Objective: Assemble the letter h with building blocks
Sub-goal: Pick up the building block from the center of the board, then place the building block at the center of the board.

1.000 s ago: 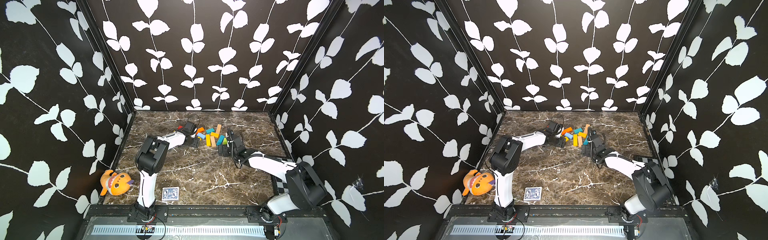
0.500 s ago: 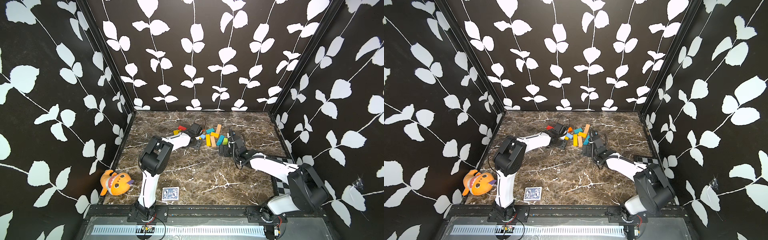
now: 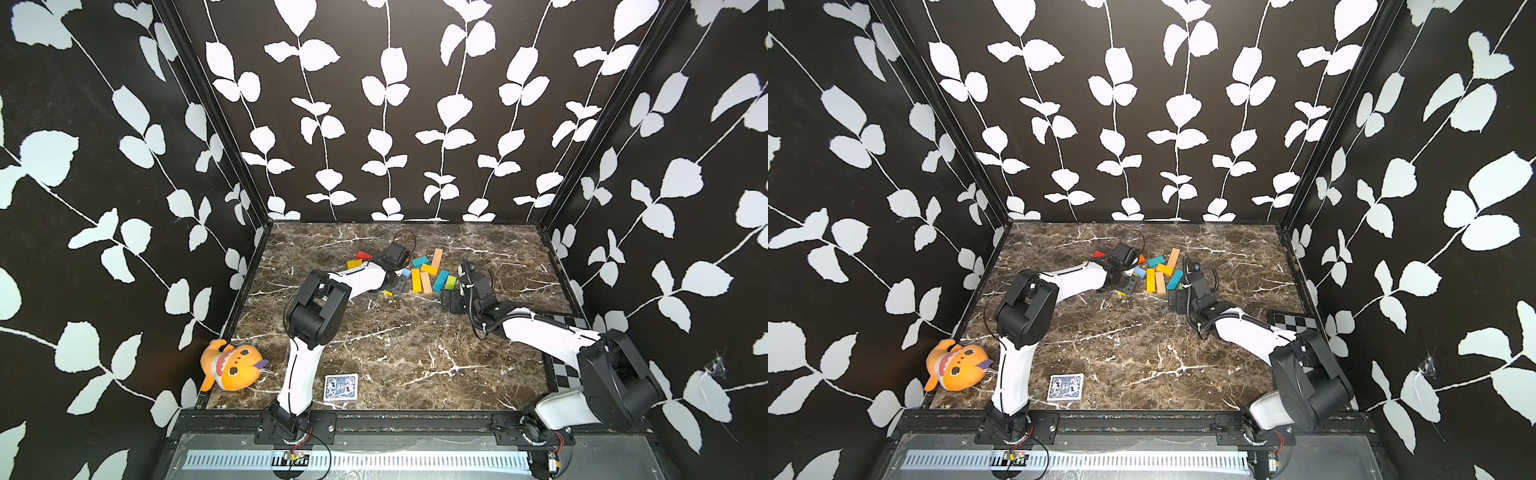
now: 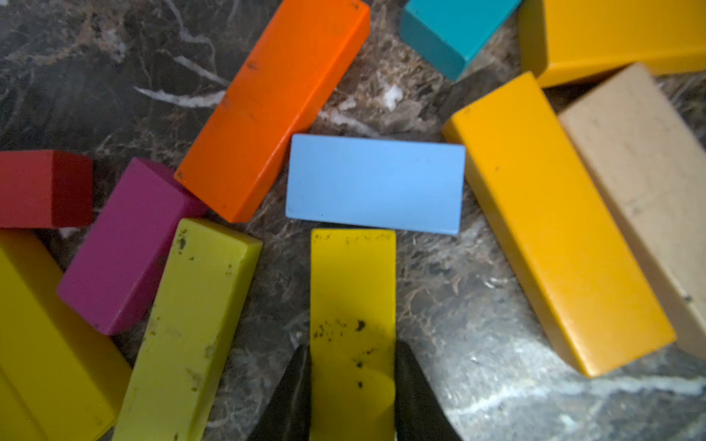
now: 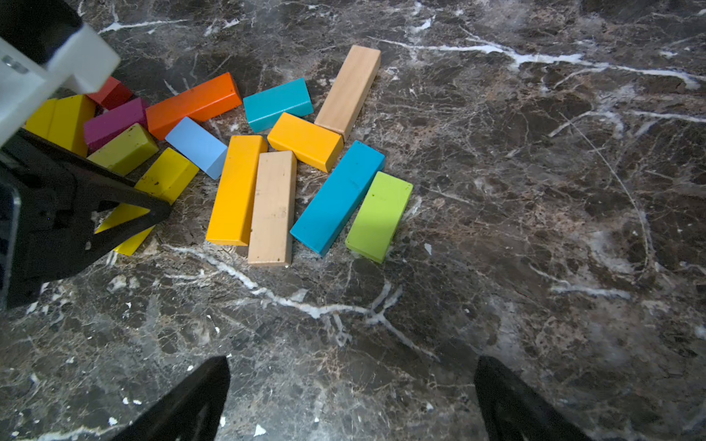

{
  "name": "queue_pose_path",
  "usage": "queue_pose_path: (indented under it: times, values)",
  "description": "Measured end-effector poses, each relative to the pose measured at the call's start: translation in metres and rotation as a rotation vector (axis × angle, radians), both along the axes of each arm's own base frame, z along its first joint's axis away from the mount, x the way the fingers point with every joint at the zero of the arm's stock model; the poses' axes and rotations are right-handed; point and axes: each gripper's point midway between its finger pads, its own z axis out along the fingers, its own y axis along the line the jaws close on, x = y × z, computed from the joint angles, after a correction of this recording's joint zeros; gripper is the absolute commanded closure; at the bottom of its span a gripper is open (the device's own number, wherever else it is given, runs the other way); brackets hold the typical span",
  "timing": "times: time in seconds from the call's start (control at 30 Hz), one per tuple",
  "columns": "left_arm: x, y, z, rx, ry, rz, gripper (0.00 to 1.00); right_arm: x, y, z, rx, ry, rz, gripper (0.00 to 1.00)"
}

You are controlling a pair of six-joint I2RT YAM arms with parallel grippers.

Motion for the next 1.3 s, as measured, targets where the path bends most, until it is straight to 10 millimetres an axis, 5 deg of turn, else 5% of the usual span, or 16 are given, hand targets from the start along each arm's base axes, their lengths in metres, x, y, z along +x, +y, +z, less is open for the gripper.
queue_pose_path:
  times: [0.23, 0.57, 0.87, 1.3]
  values:
    - [-0.018, 0.01, 0.008, -0.054, 0.0, 0.071, 0.8, 0.0, -0.002, 0.003, 0.018, -0.007, -0.012, 0.01]
    - [-0.075, 0.044, 0.081, -0.207, -0.115, 0.191, 0.83, -0.003, -0.001, 0.01, 0.051, -0.021, -0.009, 0.01]
    - [-0.115, 0.082, 0.045, -0.134, -0.034, 0.276, 0.83, -0.004, -0.001, 0.016, 0.071, -0.029, -0.016, 0.01]
    - [-0.097, 0.103, 0.021, -0.066, 0.001, 0.336, 0.84, -0.004, -0.003, 0.015, 0.063, -0.027, -0.028, 0.01]
